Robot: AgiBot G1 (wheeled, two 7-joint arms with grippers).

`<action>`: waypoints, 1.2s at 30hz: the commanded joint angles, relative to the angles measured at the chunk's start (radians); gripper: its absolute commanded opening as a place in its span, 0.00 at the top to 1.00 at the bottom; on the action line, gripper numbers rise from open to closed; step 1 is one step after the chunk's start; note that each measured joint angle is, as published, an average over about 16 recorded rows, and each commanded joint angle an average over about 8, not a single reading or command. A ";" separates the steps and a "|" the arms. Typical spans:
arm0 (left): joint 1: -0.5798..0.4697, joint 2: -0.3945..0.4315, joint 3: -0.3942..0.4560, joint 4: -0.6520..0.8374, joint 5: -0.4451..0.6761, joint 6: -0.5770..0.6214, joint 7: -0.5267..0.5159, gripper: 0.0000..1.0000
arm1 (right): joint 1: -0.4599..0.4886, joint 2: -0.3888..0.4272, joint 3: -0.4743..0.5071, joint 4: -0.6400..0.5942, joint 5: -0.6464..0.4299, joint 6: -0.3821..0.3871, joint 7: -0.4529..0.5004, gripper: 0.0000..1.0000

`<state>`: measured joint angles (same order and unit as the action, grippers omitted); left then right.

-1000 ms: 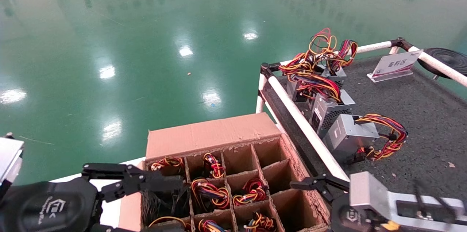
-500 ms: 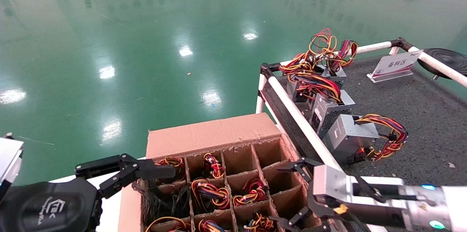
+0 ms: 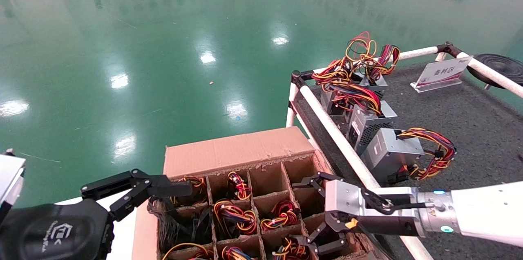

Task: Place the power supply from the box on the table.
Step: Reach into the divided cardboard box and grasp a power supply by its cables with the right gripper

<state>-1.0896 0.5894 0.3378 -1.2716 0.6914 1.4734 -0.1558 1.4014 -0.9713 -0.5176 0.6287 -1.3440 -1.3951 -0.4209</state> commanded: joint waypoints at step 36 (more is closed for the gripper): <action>0.000 0.000 0.001 0.000 0.000 0.000 0.000 0.00 | 0.127 -0.121 -0.045 -0.322 -0.050 -0.082 -0.140 1.00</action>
<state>-1.0898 0.5891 0.3385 -1.2716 0.6909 1.4731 -0.1554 1.5297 -1.0918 -0.5609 0.3082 -1.3928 -1.4757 -0.5604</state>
